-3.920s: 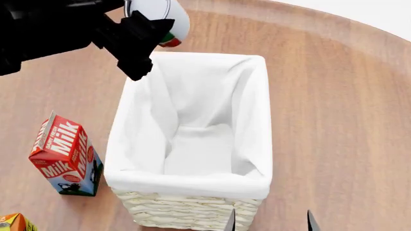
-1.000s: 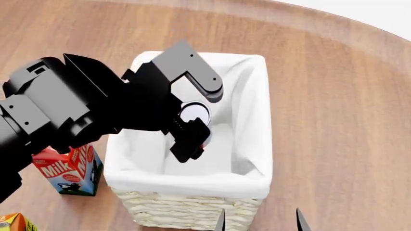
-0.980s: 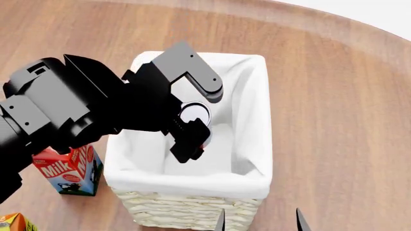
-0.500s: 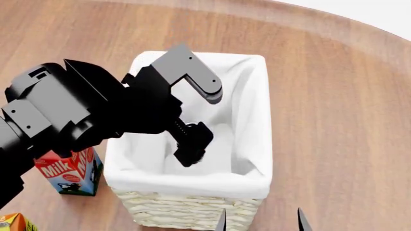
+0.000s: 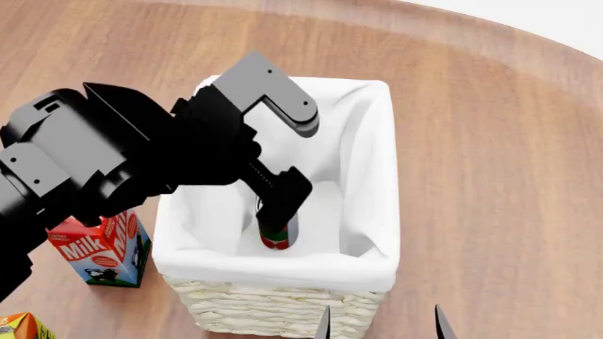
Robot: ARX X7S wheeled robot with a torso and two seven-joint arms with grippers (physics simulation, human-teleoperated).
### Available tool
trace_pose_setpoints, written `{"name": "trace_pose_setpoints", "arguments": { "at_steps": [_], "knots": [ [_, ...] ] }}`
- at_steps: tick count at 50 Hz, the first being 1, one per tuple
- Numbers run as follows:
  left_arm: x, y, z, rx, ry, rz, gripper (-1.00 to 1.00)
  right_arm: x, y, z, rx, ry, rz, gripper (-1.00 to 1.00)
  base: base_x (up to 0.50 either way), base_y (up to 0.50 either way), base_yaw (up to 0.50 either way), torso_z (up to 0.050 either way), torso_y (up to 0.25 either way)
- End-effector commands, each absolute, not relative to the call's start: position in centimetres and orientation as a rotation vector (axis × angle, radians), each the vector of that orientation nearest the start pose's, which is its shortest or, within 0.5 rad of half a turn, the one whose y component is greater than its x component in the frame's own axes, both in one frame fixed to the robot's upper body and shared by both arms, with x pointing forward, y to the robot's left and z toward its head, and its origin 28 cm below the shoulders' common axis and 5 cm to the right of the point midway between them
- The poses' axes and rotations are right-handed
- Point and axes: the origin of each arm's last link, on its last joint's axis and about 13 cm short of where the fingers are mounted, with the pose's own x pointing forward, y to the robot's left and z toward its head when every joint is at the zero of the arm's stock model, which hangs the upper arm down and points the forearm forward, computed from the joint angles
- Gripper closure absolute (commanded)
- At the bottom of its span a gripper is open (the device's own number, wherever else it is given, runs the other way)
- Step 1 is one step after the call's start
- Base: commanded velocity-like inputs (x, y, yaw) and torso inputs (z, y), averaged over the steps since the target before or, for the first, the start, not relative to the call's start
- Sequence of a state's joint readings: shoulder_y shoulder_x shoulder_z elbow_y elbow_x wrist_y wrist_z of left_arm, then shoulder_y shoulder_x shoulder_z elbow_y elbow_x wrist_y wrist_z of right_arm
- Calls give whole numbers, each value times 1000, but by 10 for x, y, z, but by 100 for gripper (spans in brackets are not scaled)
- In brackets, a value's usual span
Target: Pick up the tomato sauce, and put it in the basket.
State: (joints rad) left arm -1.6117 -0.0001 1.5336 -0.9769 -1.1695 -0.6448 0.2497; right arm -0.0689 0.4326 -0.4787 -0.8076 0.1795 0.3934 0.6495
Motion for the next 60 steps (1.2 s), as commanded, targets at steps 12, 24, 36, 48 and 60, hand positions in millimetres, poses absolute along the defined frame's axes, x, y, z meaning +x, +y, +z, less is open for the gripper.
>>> {"name": "trace_pose_setpoints", "arguments": {
  "at_steps": [12, 24, 36, 48, 60],
  "knots": [
    [415, 128, 261, 382, 250, -594, -100, 144, -68, 116, -86, -209, -1, -100, 0, 0, 0, 0, 0],
    [372, 156, 262, 373, -72, -411, -100, 143, -68, 117, -87, -210, -7, -100, 0, 0, 0, 0, 0],
    [310, 172, 233, 239, -313, -294, -100, 143, -68, 117, -88, -209, -9, -100, 0, 0, 0, 0, 0],
    [266, 186, 197, 167, -335, -236, -100, 143, -69, 115, -91, -209, -14, -100, 0, 0, 0, 0, 0],
    [231, 201, 168, 143, -380, -174, -100, 144, -69, 116, -94, -212, -18, -100, 0, 0, 0, 0, 0]
  ]
}}
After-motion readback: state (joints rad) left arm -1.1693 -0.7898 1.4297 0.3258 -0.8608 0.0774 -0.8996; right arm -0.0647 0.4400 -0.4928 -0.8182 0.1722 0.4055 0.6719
